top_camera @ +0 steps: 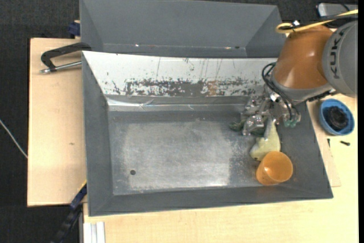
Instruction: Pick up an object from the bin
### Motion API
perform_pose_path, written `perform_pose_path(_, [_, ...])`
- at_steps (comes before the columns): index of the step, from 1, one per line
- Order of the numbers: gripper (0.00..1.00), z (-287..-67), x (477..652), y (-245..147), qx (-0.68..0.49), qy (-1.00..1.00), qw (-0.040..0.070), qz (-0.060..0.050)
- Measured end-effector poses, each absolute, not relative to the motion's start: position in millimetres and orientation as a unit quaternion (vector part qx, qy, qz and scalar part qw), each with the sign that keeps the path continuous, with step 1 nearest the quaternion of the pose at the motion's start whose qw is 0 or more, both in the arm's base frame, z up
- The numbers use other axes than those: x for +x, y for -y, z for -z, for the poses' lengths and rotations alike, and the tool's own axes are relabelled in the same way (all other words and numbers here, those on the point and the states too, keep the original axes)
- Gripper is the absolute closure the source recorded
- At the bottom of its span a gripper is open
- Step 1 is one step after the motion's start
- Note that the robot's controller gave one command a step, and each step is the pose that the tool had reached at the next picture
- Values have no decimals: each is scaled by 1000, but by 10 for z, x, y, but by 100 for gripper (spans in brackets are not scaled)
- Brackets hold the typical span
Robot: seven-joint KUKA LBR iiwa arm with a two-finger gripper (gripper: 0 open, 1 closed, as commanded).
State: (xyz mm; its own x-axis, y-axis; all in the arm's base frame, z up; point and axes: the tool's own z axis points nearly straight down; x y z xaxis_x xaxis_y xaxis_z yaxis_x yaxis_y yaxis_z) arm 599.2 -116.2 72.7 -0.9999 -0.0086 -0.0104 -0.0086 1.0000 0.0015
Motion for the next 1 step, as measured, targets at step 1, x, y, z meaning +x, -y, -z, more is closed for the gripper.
perform_pose_path(1, [100,-2020,5621,1057,-70,-998,6,1])
